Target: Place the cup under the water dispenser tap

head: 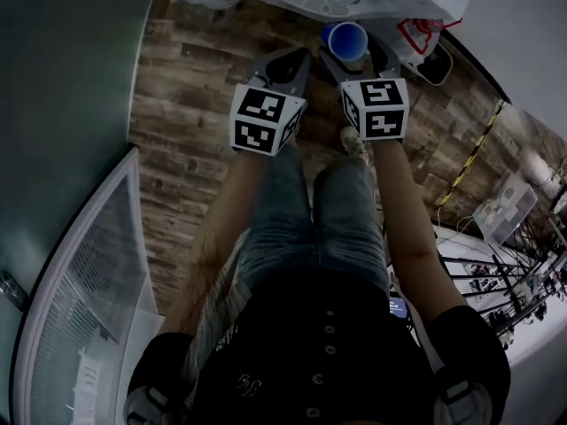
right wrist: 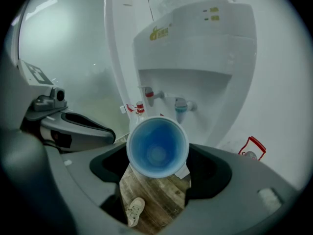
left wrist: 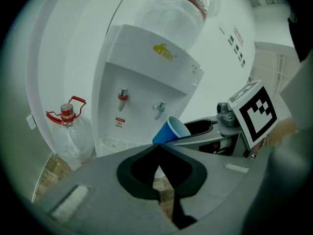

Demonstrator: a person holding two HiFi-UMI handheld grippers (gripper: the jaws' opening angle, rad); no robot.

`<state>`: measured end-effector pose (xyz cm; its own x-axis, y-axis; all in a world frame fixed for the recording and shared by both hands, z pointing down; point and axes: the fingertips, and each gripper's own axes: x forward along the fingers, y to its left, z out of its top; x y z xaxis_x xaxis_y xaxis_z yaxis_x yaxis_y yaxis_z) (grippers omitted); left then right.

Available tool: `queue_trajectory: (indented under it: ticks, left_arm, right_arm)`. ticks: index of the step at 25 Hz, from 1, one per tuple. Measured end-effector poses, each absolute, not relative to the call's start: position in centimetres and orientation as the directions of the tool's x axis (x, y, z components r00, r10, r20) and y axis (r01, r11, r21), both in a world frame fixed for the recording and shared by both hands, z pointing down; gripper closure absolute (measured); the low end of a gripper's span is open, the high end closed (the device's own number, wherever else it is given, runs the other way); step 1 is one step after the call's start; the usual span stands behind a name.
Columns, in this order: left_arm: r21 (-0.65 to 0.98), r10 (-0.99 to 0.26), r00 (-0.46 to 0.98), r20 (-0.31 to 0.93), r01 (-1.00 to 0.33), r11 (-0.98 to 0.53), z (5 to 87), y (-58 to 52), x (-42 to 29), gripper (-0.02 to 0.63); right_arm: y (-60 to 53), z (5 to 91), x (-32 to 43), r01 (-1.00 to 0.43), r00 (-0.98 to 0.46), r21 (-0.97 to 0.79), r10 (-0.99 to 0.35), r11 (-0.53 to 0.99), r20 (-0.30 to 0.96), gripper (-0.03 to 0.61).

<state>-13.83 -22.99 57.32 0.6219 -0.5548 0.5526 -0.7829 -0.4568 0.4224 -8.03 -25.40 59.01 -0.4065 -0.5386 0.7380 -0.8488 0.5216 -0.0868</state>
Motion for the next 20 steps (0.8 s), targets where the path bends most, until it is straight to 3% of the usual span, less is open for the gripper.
queue_trajectory:
  ticks: [20]
  left_arm:
    - [0.398,-0.573,0.61,0.548,-0.792,-0.463,64.2,-25.8,-13.5,0.614]
  right_arm:
    - [-27.9,66.9,-8.1,-0.883,-0.339,-0.045,-0.567,0.467,0.75,0.222]
